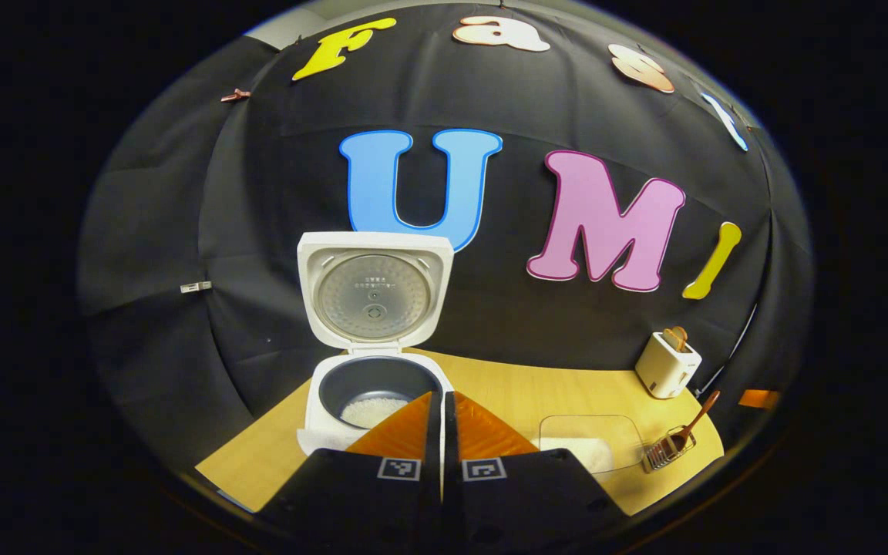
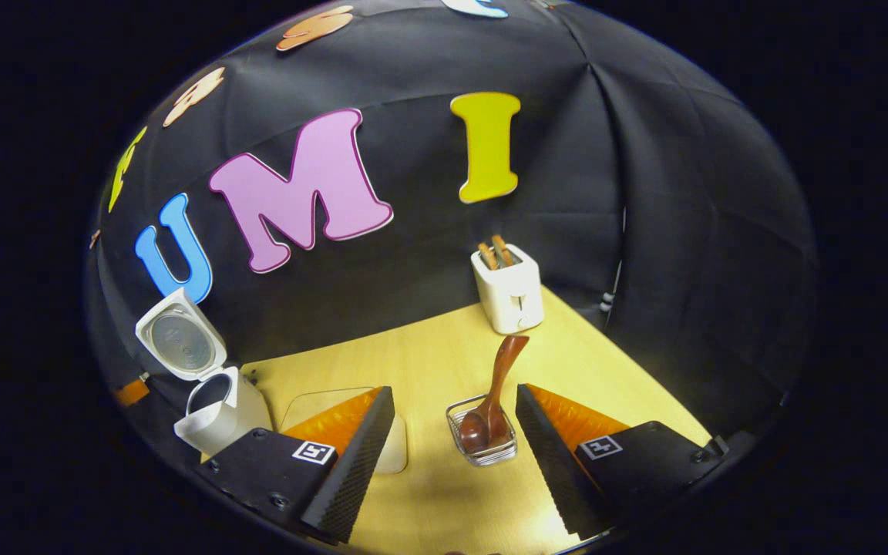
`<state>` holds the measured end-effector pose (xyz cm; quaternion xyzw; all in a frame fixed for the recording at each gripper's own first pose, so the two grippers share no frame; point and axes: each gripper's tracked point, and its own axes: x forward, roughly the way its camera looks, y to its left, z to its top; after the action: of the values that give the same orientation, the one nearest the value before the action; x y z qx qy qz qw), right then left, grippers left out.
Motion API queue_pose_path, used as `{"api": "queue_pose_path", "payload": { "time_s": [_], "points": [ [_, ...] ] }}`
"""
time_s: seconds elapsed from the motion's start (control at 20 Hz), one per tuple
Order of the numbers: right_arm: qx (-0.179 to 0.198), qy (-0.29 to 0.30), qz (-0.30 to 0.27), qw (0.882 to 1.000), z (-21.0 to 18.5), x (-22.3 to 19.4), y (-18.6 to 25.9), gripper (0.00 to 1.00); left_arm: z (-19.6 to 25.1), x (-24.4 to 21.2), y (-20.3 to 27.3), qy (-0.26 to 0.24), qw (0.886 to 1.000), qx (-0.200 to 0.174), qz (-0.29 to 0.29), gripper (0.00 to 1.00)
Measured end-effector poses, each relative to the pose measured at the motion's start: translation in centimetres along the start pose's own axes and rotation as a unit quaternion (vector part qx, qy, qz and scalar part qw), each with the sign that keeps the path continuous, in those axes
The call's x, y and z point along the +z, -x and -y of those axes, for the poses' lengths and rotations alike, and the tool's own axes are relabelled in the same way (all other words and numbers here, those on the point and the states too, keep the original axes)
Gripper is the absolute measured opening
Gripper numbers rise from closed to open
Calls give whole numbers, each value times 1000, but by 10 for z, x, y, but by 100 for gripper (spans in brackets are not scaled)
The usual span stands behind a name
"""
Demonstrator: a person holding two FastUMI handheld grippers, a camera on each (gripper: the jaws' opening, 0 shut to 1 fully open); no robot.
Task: Close the left gripper, press the button to open the rice cooker; take a wooden spoon from the chopstick holder with the right hand, scoop a spoonful of rice and pour it into the rice cooker, then put the wooden spoon back into the chopstick holder.
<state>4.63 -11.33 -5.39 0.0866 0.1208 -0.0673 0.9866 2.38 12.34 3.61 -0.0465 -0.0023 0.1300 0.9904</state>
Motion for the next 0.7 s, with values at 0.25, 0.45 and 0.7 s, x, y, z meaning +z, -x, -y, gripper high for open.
{"api": "queue_pose_path", "payload": {
  "time_s": [0.25,0.45,0.7],
  "points": [
    [8,-8,-42,999,32,-6,-49,99,47,-23,31,2,1000,-16,-11,7],
    [25,-48,-96,994,45,-30,-85,98,64,-31,55,-9,1000,-5,-23,28],
    [25,-60,-94,993,52,-36,-120,98,73,-38,74,-29,999,-9,-37,87]
  ]
}}
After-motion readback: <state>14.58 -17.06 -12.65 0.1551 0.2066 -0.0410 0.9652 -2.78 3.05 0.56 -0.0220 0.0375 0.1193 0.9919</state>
